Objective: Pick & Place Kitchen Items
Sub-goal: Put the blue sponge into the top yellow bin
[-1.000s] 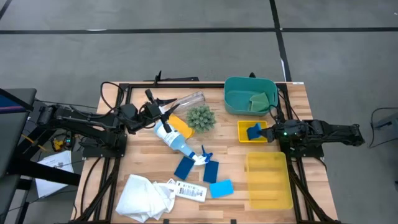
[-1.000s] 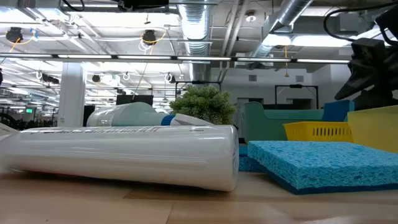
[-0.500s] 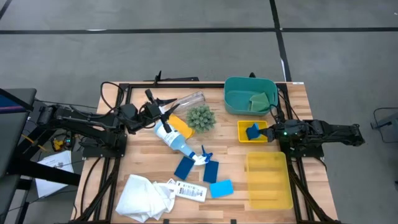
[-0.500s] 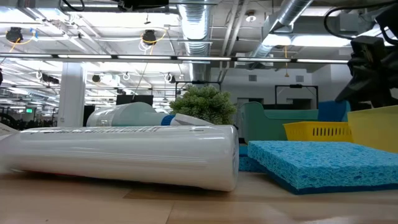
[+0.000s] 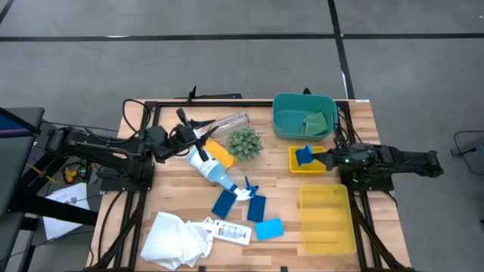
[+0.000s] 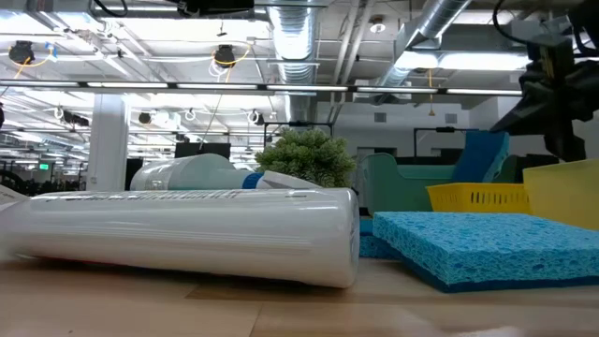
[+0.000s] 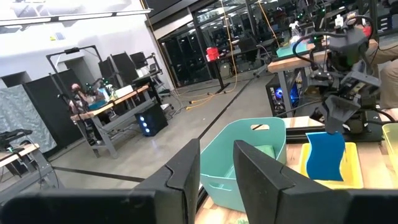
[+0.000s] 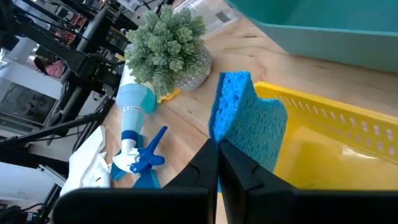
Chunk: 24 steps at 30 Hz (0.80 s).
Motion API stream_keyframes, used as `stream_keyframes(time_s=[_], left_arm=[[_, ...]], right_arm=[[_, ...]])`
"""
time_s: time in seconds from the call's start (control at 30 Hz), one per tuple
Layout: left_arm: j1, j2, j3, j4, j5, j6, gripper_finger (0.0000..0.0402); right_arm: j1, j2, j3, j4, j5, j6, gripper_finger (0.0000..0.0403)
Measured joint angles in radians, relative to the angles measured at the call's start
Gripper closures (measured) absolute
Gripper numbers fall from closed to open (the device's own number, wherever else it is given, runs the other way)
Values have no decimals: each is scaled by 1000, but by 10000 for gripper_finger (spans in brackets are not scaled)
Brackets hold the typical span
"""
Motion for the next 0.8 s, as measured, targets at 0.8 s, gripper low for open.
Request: stream_keyframes(time_s=[0.8], left_arm=[[0, 0, 0, -11, 0, 0, 309]], right_arm=[[22, 2, -64, 129, 64, 67, 403]])
